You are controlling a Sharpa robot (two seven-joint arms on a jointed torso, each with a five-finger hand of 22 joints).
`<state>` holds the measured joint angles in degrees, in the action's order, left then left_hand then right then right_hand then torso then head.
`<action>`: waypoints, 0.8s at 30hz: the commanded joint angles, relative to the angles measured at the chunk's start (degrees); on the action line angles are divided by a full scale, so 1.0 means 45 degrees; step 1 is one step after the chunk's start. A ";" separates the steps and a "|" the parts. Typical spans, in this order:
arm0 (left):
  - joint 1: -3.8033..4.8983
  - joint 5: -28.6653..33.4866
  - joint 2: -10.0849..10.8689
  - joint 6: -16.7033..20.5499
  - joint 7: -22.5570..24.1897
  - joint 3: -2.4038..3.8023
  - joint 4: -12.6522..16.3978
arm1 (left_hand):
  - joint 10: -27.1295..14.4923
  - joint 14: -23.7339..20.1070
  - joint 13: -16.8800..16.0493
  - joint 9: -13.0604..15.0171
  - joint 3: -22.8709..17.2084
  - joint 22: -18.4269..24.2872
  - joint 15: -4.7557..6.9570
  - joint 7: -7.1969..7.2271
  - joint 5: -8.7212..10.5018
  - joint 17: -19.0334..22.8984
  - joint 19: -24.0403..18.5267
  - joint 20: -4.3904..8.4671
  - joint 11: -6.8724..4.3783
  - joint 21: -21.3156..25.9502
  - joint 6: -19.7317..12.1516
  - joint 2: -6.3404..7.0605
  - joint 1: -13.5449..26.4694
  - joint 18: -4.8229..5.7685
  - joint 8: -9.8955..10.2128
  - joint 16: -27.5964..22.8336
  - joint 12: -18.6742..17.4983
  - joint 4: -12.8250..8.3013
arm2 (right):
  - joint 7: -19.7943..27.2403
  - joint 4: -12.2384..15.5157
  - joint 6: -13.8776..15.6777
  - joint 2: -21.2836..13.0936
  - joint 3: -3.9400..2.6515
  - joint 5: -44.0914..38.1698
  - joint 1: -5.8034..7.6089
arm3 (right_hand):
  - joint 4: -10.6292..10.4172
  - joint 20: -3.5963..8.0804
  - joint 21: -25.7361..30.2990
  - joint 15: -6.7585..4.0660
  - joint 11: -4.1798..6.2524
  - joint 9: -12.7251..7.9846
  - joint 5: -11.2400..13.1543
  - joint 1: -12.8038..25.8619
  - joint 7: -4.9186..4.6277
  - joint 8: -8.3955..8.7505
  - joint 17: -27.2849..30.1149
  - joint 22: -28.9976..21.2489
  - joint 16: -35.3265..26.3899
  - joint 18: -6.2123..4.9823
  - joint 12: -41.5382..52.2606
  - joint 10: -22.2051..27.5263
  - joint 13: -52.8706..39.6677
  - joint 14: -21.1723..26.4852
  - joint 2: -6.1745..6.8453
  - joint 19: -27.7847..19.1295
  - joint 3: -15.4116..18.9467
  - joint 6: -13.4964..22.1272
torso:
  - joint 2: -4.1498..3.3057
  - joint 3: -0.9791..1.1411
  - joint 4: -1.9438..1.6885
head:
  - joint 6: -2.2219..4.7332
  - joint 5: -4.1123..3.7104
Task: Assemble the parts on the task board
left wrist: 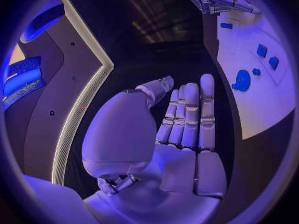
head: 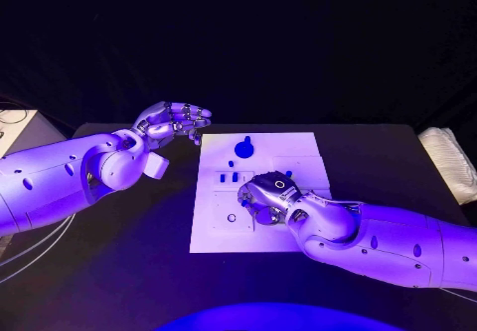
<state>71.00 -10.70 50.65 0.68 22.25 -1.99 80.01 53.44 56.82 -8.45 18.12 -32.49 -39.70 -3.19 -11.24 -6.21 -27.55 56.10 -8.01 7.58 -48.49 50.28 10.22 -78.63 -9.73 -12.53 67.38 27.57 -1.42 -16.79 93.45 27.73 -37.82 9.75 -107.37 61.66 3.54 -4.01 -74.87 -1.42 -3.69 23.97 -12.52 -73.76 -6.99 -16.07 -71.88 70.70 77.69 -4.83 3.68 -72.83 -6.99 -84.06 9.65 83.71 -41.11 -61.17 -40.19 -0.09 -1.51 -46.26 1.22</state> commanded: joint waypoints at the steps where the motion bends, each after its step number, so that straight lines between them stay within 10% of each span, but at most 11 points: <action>1: 0.0004 0.0007 -0.0012 -0.0274 0.0056 0.0008 0.0036 | -0.0107 -0.0058 0.0009 -0.0017 -0.0012 0.0018 0.0008 0.0005 -0.0029 -0.0017 -0.0013 -0.0050 -0.0024 0.0039 -0.0059 -0.0011 0.0079 -0.0184 0.0062 0.0006 0.0011 0.0087 | 0.0105 -0.0043 -0.0462 0.0063 0.0026 -0.0091 -0.0029 | -0.0029 -0.0048 0.0029 -0.0013 0.0096 0.0090 0.0052 0.0156 -0.0029 -0.0067 0.0076 -0.0088 0.0024 0.0151 0.0008 -0.0117 0.0000 -0.0616 -0.0084 0.0028 -0.0035 0.0003 | 0.0003 -0.0003 0.0001 | 0.0013 -0.0012; 13: 0.0005 0.0007 -0.0009 -0.0362 -0.0045 0.0008 0.0049 | -0.0114 -0.0064 0.0006 -0.0020 0.0000 0.0025 0.0001 -0.0002 -0.0025 -0.0023 -0.0016 -0.0056 -0.0020 0.0050 -0.0066 -0.0016 0.0104 -0.0183 0.0063 0.0009 0.0019 0.0112 | 0.0419 -0.0155 0.0018 0.0076 0.0032 0.0179 -0.0023 | -0.0247 -0.0413 0.2488 0.0434 -0.0411 0.0080 0.0533 0.0528 -0.0366 0.0422 0.2029 -0.2786 -0.1237 -0.0410 0.0047 0.1982 0.0451 0.0229 0.0769 -0.1367 0.0456 0.1088 | 0.0010 0.0002 0.0007 | 0.0007 0.0007; 24: 0.0005 0.0007 -0.0017 -0.0486 -0.0145 0.0008 0.0045 | -0.0183 -0.0097 0.0009 -0.0041 0.0018 0.0042 -0.0009 -0.0017 -0.0006 -0.0033 -0.0024 -0.0067 -0.0004 0.0076 -0.0156 0.0029 0.0080 -0.0186 0.0100 0.0000 0.0015 0.0094 | 0.0373 -0.0123 0.0508 -0.0017 0.0034 0.0191 -0.0021 | -0.0385 -0.0702 0.4816 0.0691 -0.0665 -0.0096 0.0531 0.0038 -0.0545 0.0804 0.4123 -0.5037 -0.2340 -0.0881 0.0551 0.3502 0.0656 0.1722 0.0983 -0.2871 0.1192 0.2034 | -0.0002 0.0019 0.0006 | 0.0005 -0.0056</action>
<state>71.01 -10.70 50.64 -0.01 21.60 -1.99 80.10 53.03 56.82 -8.45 17.98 -32.49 -39.59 -3.19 -11.25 -6.21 -27.65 56.10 -8.00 7.57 -48.49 49.85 10.20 -78.61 -9.72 -12.26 67.38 27.57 -1.09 -15.53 92.78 28.40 -37.82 9.92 -106.58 61.57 1.80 -7.20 -53.35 1.53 -6.66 23.58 -10.30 -73.02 -9.42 -12.63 -53.58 48.18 67.36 -8.43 5.97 -57.28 -4.11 -76.75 14.33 71.08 -35.88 -52.34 -40.16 -0.05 -1.47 -46.34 1.04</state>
